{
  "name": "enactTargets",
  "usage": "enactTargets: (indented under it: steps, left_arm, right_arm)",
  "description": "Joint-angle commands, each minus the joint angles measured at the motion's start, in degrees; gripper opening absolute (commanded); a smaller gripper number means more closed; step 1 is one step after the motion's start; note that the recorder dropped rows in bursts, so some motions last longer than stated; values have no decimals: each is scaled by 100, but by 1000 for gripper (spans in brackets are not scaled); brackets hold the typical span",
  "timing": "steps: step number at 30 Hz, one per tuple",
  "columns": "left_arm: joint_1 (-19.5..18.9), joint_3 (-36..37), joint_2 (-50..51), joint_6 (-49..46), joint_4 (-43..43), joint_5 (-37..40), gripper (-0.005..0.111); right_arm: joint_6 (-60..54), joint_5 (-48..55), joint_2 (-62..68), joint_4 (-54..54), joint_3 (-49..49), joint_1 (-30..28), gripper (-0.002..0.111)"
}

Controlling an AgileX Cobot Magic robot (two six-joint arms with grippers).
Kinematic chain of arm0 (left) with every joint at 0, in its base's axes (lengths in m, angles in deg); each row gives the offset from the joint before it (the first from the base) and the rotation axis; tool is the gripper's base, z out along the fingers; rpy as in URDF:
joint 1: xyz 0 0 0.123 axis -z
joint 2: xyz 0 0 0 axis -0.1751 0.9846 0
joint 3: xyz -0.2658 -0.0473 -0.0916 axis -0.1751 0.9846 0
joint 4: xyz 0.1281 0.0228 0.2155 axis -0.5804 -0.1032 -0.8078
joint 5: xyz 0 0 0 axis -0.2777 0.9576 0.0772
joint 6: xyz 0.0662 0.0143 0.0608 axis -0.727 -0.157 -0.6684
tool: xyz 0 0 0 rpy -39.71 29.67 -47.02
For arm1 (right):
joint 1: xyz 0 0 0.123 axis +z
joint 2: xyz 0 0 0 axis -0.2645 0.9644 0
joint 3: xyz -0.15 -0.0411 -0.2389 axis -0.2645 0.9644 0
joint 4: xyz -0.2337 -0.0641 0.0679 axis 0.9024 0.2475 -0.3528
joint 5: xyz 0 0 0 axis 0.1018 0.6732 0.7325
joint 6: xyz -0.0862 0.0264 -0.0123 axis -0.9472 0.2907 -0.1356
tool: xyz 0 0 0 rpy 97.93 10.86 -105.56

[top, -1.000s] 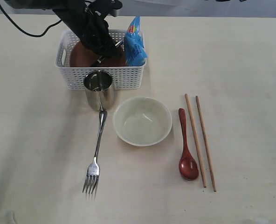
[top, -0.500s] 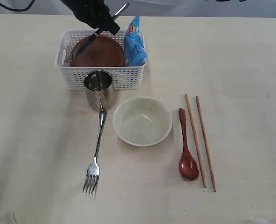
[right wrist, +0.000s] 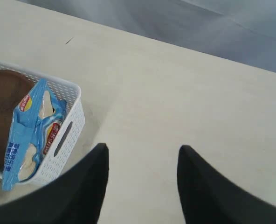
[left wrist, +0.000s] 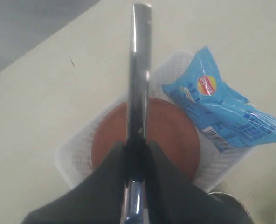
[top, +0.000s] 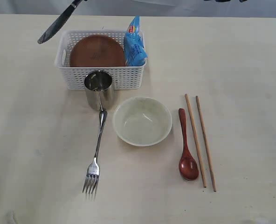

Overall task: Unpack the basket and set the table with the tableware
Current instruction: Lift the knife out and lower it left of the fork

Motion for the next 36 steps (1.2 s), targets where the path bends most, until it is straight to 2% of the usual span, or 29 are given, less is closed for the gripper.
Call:
enactTargets:
  steps: [1,9,19,25,30,36]
  left_arm:
    - [11,733,-611,436,-61,-117,0]
    - [11,2848,-1964,1536,-61,-1142,0]
    - [97,4853,-3212,2973,-47,-1445,0]
    - [641,5642,-3204,3915,-47,-1750,0]
    - [1129,5916,-2967,4463,-47,-1933,0]
    - [1357,6045,-2488,4830,-67,-2342,0]
  right_arm:
    - [-43,120,-9,56,-23,-10,45]
    - [-43,132,-9,56,-23,-10,45]
    - [5,160,-9,22,-23,-10,45]
    - [63,248,-9,22,-1,-10,45]
    - [63,199,-9,22,124,-10,45]
    - [63,50,-9,22,331,-10,45]
